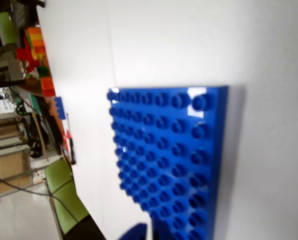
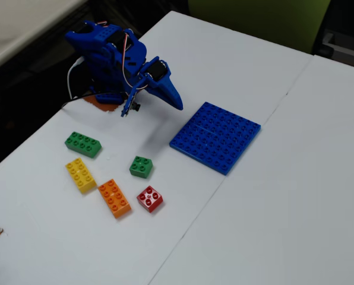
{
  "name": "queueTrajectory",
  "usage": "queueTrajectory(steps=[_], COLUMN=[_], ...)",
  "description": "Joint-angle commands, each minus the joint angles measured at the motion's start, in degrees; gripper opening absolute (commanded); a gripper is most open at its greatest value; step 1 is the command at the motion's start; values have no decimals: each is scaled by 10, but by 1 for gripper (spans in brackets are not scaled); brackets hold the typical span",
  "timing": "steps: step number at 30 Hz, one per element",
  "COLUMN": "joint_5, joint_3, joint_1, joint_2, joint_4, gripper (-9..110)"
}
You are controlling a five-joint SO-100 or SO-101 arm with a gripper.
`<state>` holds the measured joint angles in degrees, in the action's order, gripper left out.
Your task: Pick up the 2x2 green block and go up the 8x8 blue block.
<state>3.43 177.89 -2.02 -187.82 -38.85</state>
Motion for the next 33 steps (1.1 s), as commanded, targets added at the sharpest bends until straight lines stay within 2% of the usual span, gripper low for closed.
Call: queueTrajectory(steps=[1,17,19,21,24,27,29,30,33], joint_5=[-5,-11,-122,-190,-402,-632,-747,-794,-846], joint_3=[21,22,23,12,-4,-23,-36,-43,-63], joint_1=[2,3,4,4,1,1,-13,-23,-39], joint_2=[-23,-23,-23,-23,-23,-23,-23,-23,-23], joint_4=[-1,4,17,17,4,-62,-112,-137,-186], gripper=[0,0,0,0,0,0,2,4,10])
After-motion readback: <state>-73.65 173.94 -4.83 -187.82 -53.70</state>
